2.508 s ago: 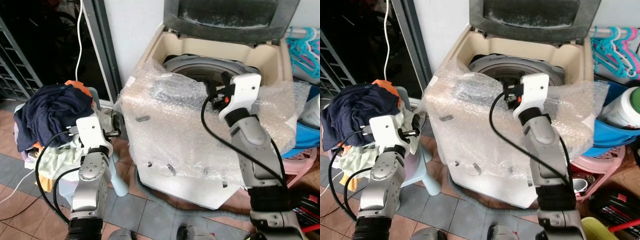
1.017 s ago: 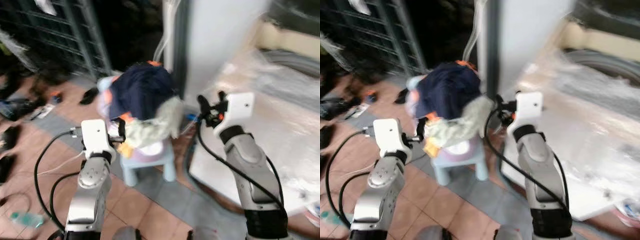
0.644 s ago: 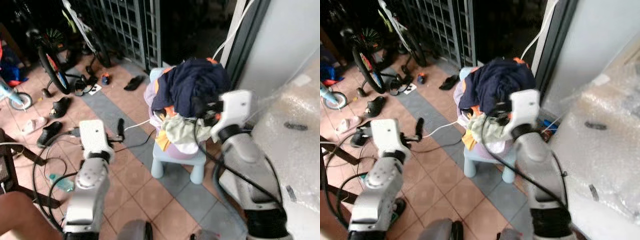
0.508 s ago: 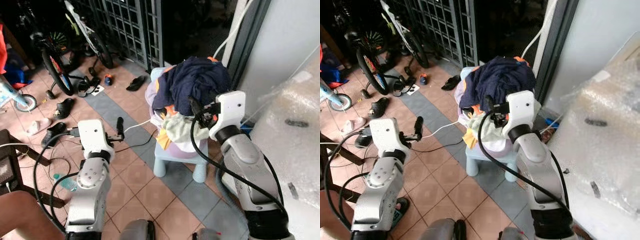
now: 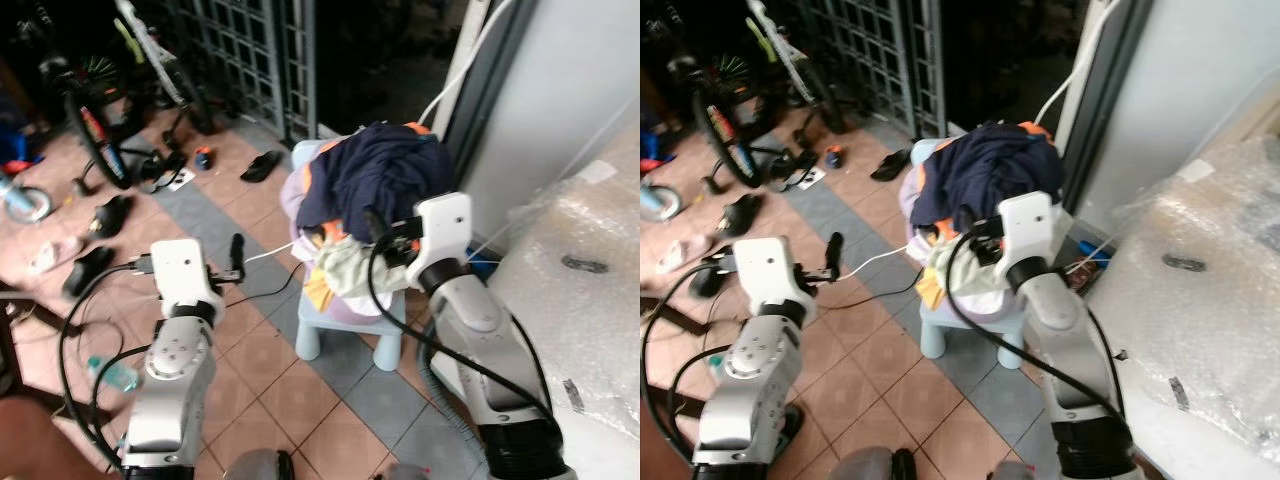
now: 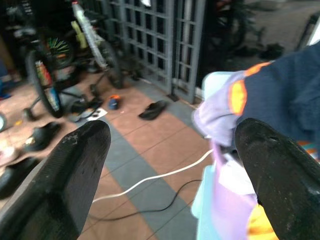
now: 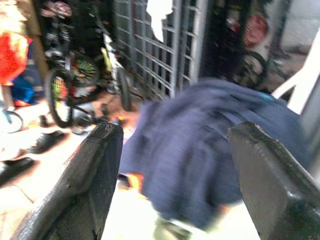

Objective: Clothes washing

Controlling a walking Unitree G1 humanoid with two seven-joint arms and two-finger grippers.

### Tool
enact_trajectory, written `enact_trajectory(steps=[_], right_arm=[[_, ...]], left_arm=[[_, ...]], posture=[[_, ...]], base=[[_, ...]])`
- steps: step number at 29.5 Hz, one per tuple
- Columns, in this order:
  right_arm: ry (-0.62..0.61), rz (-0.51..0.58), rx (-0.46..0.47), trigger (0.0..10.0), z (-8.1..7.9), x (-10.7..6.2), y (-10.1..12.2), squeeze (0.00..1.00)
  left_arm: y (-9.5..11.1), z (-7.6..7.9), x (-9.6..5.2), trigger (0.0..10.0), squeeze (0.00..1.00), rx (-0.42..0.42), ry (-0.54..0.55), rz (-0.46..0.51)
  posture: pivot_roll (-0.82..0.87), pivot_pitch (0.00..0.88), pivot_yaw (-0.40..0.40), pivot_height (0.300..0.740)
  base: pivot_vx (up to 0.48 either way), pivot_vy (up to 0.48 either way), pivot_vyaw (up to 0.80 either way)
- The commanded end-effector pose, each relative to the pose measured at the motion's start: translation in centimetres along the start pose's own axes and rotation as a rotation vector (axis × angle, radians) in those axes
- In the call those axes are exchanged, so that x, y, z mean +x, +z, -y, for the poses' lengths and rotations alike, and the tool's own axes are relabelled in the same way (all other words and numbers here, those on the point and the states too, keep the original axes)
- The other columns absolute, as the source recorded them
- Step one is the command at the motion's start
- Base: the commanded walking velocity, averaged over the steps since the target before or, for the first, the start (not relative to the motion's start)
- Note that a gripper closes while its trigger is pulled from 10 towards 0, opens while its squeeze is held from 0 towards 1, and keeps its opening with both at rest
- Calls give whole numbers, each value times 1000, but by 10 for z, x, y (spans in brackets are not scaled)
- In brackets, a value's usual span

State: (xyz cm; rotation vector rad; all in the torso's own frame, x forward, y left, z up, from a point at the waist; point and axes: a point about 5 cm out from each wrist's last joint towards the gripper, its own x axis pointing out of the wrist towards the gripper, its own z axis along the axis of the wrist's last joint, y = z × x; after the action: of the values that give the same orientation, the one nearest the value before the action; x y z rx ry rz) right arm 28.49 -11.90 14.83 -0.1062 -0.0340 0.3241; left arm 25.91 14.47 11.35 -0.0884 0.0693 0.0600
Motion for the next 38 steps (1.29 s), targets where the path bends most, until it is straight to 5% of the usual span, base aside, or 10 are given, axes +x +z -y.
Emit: enact_trajectory(steps=[1, 10, 17, 22, 32, 36, 38], right_arm=[[6, -33, -16, 10000, 1, -2, -8, 0], [53, -32, -85, 10000, -3, 4, -10, 0], [64, -77, -94, 10000, -6, 7, -17, 0], [-32, -153, -209, 10000, 3, 17, -24, 0], [-251, 62, -366, 10000, 27, 34, 14, 0], [-322, -64, -394, 10000, 41, 34, -7, 0], [-299, -224, -357, 9725, 43, 32, -33, 0]], left_arm=[[-2, 4, 0, 10000, 0, -8, -12, -10], [6, -1, 5, 10000, 0, 22, 2, 2], [3, 0, -4, 10000, 0, 24, 11, -17], [0, 2, -6, 10000, 0, 28, 19, -45], [0, -13, -9, 10000, 0, 67, 45, -60], [0, -9, -6, 10000, 0, 65, 43, -63], [1, -3, -4, 10000, 0, 55, 31, -56]], posture=[[-30, 88, 79, 740], [3, 99, 93, 740], [6, 132, 81, 740], [22, 150, 59, 740], [56, 141, 56, 740], [52, 142, 57, 740], [47, 132, 55, 740]], base=[[420, 0, 0], [312, 120, 240], [0, 0, 469], [0, 0, 0], [0, 0, 0], [0, 0, 0], [0, 0, 0]])
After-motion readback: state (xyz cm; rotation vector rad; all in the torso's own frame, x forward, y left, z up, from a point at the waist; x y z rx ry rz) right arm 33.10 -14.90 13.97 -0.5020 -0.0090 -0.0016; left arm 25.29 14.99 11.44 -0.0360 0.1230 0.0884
